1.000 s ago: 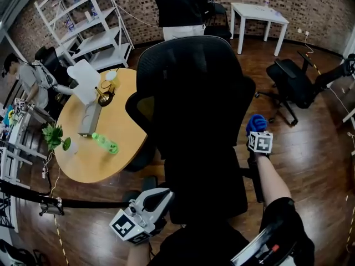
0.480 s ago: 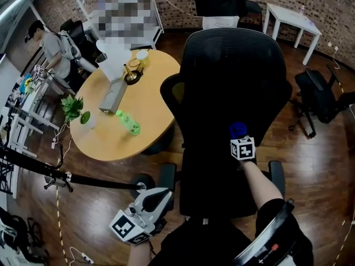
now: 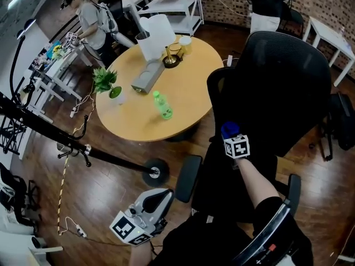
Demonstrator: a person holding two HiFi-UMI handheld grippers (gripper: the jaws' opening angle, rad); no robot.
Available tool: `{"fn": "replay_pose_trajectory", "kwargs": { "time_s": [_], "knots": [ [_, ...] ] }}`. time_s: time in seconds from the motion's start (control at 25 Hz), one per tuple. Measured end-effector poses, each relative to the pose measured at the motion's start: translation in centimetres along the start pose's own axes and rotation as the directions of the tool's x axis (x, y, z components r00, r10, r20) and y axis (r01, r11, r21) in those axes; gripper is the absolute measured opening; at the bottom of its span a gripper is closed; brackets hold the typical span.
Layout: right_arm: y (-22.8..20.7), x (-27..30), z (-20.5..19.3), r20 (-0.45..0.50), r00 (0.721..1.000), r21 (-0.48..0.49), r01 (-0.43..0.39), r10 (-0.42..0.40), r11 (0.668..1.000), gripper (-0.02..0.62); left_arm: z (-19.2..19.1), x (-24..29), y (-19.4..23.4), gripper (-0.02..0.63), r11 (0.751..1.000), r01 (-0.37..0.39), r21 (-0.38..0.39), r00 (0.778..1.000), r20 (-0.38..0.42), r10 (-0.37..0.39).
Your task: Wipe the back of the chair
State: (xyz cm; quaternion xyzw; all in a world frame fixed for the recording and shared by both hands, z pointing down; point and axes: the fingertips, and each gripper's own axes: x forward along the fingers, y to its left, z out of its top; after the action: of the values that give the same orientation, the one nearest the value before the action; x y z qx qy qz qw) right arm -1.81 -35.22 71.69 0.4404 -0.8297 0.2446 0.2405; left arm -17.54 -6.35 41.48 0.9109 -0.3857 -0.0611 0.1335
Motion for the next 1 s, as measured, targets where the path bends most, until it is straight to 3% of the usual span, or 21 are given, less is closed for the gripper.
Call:
{"fn": "replay_pose_trajectory", "kwargs": {
  "time_s": [0.2,0.28,0.4,0.48,0.56,0.72,0.8,1.0],
  "knots": [
    [4.3,2.4,1.0,-0.001,0.995,-0.062,-0.102,0.102,0.993,0.052,-0.1,-1.9,0.8,0.005,0.998,-0.069,0.003,0.998,0.0,0.069],
    [6.5,2.8,1.5,0.009,0.983,-0.091,-0.18,0.182,0.979,0.052,-0.2,-2.2,0.9,0.005,0.997,-0.08,0.003,0.997,0.0,0.08],
    [11.0,2.3,1.8,0.008,0.924,-0.165,-0.376,0.382,0.912,0.052,-0.3,-2.0,0.8,0.005,0.997,-0.082,0.003,0.997,-0.004,0.082],
    [11.7,2.3,0.4,-0.043,0.909,-0.21,-0.413,0.414,0.886,0.052,-0.4,-1.5,0.5,0.005,0.997,-0.077,0.004,0.997,-0.013,0.077],
    [9.5,2.7,-1.3,-0.074,0.933,-0.188,-0.359,0.352,0.914,0.052,-0.7,-0.8,0.1,0.005,0.998,-0.067,0.006,0.997,-0.028,0.067],
    [1.1,1.9,-4.2,-0.099,0.989,-0.113,-0.123,0.112,0.986,0.052,-1.3,0.7,-0.8,0.005,0.999,-0.035,0.007,0.997,-0.065,0.036],
    [-2.7,0.5,-5.5,-0.115,0.993,-0.107,-0.038,0.025,0.994,0.052,-1.8,1.5,-1.2,0.005,1.0,-0.018,0.001,0.997,-0.077,0.018],
    [-10.1,-4.3,-7.9,-0.083,0.994,-0.017,0.077,-0.078,0.997,0.052,-2.7,5.0,-2.4,0.005,0.997,0.073,-0.01,0.993,-0.094,-0.074]
  ]
}}
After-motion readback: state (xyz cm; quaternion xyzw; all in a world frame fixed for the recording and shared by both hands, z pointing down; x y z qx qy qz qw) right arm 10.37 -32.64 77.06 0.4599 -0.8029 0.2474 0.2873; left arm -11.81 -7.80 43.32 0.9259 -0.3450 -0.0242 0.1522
